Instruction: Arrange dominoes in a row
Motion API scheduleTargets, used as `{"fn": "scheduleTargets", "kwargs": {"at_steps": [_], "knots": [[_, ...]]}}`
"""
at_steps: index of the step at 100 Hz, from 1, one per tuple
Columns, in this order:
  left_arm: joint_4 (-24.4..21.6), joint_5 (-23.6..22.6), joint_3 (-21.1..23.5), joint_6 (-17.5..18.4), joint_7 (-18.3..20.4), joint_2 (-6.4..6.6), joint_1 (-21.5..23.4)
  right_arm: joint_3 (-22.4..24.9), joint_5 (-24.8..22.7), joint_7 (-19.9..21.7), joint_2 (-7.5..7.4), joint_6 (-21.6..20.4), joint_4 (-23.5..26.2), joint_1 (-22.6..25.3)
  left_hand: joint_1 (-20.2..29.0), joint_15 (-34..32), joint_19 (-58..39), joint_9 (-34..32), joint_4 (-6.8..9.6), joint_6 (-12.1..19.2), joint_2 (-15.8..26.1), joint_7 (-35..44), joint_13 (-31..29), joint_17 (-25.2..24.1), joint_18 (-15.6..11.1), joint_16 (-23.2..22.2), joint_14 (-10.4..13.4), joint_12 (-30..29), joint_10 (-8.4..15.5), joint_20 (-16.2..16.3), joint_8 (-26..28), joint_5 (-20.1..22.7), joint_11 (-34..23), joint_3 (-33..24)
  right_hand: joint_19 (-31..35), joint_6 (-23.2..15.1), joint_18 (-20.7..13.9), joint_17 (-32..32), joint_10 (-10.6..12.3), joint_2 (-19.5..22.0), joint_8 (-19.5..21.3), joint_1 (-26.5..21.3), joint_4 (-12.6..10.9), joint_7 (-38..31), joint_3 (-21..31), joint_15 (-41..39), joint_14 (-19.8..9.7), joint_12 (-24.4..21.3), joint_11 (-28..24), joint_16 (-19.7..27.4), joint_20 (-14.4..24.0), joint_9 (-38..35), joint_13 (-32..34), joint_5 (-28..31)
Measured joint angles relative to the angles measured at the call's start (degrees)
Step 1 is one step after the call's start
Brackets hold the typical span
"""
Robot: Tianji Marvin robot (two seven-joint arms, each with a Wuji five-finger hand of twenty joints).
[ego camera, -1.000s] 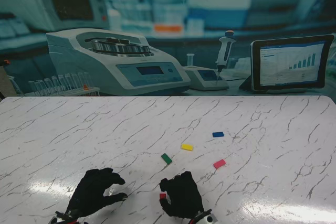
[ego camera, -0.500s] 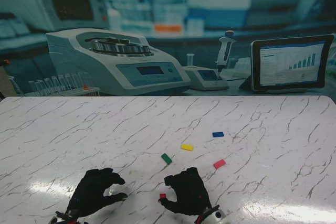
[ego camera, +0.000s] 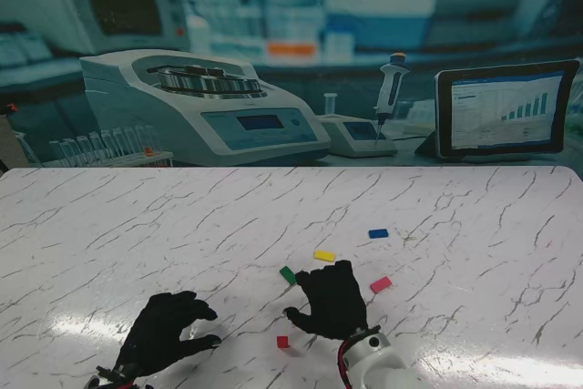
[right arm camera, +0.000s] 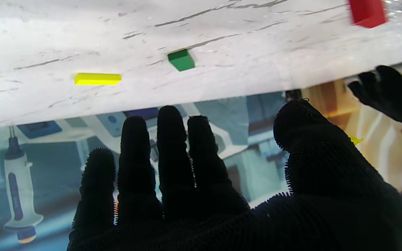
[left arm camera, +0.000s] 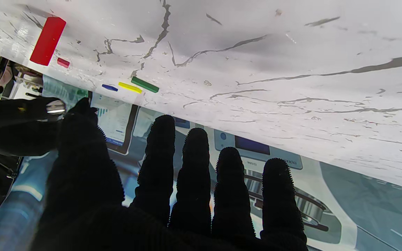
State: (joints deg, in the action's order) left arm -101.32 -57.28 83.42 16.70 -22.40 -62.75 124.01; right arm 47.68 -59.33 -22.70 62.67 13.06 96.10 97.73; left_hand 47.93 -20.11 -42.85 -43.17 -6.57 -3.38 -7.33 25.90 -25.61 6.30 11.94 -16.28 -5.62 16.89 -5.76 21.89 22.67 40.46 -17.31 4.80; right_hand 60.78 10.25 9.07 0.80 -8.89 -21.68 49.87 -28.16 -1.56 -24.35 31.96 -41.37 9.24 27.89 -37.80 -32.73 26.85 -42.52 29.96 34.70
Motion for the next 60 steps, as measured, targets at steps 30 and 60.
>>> {"fn": "scheduleTargets", "kwargs": {"at_steps": [30, 60], "knots": [[0.31, 0.32, 0.2, 0.2, -0.19, -0.02, 0.03, -7.09, 3.03, 4.04, 0.94, 5.71, -6.1, -10.78, -0.01, 0.0, 0.0, 0.0, 0.0, 0.0, 0.0, 0.0, 0.0, 0.0, 0.0, 0.0, 0.0, 0.0, 0.06, 0.0, 0.0, 0.0, 0.0, 0.0, -0.16, -0.65, 0.0, 0.04, 0.26, 0.0, -2.14, -2.95, -0.15, 2.53, -1.2, -0.01, -0.4, -0.01, 0.82, 0.02, 0.01, 1.42, -2.19, -0.05], [1.57, 1.59, 0.33, 0.63, 0.18, -0.1, -0.41, -11.79, 7.27, 4.37, 3.02, 8.02, -12.95, -17.42, -0.01, 0.0, 0.0, 0.0, 0.0, 0.0, 0.0, 0.0, 0.0, 0.0, 0.0, 0.0, 0.0, 0.0, 0.09, 0.0, 0.0, 0.0, 0.0, 0.0, -1.45, -1.94, 0.0, 0.19, 1.33, -0.26, -3.58, -2.95, -0.15, 2.8, 2.42, 0.19, -1.07, -0.68, 1.96, 0.78, 0.01, 2.89, -3.5, -0.05]]}}
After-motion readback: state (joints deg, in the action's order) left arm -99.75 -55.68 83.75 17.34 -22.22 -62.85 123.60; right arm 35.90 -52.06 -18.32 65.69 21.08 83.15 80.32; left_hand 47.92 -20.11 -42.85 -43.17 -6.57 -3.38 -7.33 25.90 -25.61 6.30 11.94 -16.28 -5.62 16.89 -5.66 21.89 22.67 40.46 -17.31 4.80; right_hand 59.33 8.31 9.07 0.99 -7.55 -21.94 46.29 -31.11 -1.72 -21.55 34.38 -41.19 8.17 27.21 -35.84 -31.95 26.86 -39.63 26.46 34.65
